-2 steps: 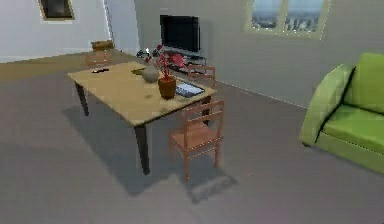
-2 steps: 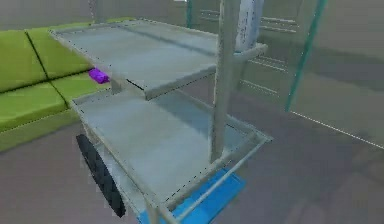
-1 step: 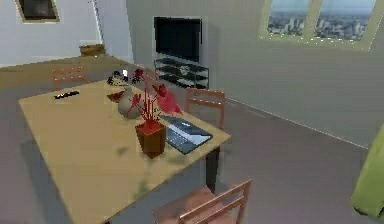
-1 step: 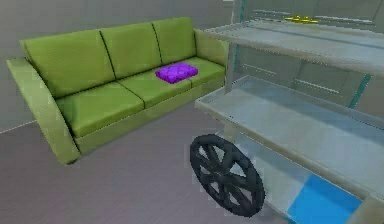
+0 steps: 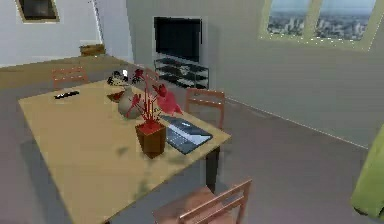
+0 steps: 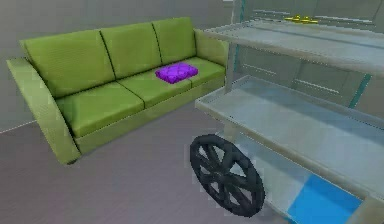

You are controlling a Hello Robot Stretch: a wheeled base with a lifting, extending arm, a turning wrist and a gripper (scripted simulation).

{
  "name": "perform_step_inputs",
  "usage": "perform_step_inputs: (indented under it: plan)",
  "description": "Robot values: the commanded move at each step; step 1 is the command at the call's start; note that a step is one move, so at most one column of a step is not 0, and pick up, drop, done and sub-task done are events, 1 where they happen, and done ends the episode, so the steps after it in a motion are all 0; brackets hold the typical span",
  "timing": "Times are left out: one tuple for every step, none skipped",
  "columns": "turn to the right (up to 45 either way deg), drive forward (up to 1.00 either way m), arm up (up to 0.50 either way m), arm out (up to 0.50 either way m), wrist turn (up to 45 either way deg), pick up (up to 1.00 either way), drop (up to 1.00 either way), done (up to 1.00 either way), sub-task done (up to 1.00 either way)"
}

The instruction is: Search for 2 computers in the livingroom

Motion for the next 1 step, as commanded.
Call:
perform_step_inputs:
  plan:
    - [-45.0,0.00,0.00,0.00,0.0,0.00,0.00,0.00,0.00]
